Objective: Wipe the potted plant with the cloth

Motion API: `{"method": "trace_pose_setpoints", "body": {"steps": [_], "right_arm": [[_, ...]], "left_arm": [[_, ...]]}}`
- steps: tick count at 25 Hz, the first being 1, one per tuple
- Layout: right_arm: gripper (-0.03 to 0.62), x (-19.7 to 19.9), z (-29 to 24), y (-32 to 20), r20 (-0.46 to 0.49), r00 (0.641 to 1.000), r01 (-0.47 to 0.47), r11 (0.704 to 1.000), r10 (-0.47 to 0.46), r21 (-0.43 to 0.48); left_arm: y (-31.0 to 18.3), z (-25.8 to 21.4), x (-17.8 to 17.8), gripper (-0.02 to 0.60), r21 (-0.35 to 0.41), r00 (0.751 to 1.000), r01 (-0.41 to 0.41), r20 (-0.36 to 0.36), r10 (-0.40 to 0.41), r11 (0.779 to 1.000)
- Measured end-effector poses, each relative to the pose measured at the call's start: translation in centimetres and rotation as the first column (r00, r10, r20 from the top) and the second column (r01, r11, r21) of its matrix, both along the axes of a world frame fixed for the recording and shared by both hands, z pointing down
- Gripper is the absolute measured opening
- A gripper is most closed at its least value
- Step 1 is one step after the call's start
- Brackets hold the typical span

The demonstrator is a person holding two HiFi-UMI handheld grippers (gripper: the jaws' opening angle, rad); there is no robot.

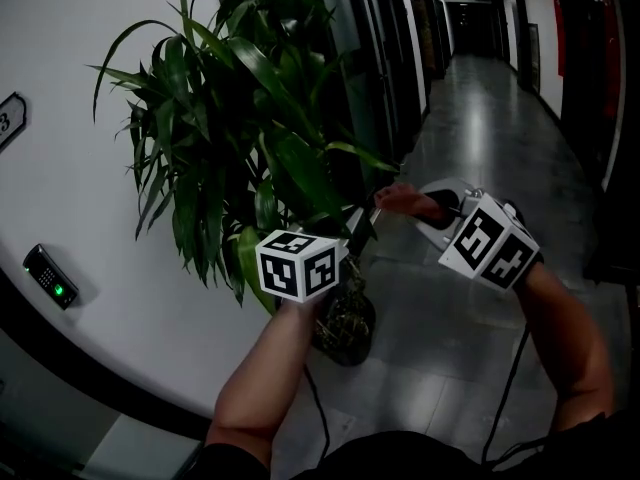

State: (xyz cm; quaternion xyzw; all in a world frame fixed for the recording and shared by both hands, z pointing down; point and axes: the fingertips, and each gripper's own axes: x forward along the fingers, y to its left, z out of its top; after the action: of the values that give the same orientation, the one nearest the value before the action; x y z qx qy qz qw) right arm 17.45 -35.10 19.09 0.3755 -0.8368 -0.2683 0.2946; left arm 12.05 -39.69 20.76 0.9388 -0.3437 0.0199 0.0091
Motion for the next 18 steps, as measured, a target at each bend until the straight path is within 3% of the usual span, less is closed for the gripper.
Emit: {"method": "trace_pose_setpoints", "body": {"steps": [10, 18], "right_arm": [[0.071, -8.8, -8.1, 0.9, 0.033, 0.991, 0.124, 0.975, -0.132, 0.185], [0.071, -14.8, -13.1, -0.9, -0.007, 0.984, 0.174, 0.952, -0.178, 0.251]], "left_arm": [[0.7, -0.3, -0.4, 0.017, 0.009, 1.000, -0.011, 0.007, 0.011, 1.000], [0.8, -1.3, -0.8, 0.017, 0.018, 1.000, -0.023, -0.009, 0.023, 1.000]]}}
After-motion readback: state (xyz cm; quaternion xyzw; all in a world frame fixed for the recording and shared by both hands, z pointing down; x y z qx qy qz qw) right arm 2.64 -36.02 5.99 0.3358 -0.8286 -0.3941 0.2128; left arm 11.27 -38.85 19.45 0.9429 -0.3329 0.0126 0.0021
